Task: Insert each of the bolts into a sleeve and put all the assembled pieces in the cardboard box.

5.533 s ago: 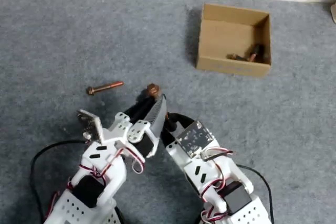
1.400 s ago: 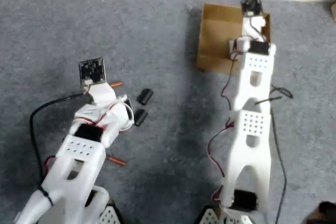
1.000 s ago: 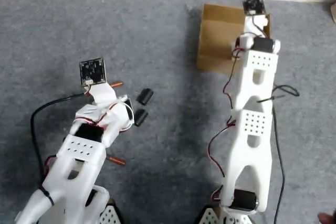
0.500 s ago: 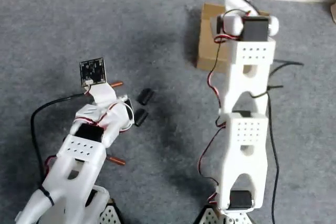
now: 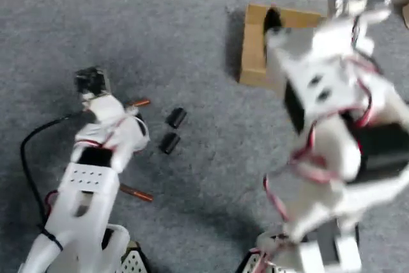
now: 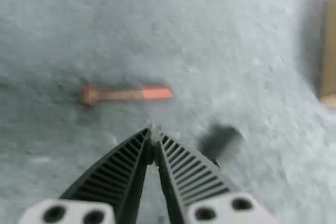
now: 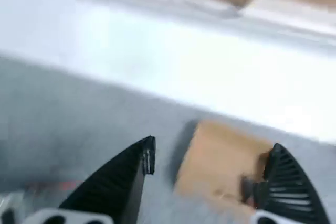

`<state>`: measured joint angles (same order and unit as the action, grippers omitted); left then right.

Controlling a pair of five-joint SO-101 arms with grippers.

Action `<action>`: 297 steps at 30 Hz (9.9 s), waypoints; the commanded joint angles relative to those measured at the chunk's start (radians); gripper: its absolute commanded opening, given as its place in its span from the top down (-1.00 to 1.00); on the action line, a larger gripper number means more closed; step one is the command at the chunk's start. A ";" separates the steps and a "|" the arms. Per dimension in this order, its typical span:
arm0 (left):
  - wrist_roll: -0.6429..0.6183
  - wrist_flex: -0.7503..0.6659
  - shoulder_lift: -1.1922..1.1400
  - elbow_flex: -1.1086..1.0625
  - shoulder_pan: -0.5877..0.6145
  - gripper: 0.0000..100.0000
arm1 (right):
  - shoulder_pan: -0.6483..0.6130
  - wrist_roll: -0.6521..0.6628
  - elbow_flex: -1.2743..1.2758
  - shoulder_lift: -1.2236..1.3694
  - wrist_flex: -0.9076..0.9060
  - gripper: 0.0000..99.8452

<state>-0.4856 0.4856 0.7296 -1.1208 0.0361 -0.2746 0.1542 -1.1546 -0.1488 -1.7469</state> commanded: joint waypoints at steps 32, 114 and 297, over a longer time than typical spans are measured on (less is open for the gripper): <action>0.009 0.002 0.004 0.088 0.147 0.99 | -0.512 -0.298 1.908 -0.107 1.214 0.39; 0.003 0.000 0.002 0.104 0.193 0.99 | -0.389 -0.684 1.463 0.191 1.124 0.99; 0.144 -0.048 1.093 -0.418 -0.501 0.99 | -0.444 0.044 2.822 -1.690 1.365 0.99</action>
<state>-0.3307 0.4948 1.8113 -1.5581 -0.4611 -0.7181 0.1926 1.6655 -1.8243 -0.3828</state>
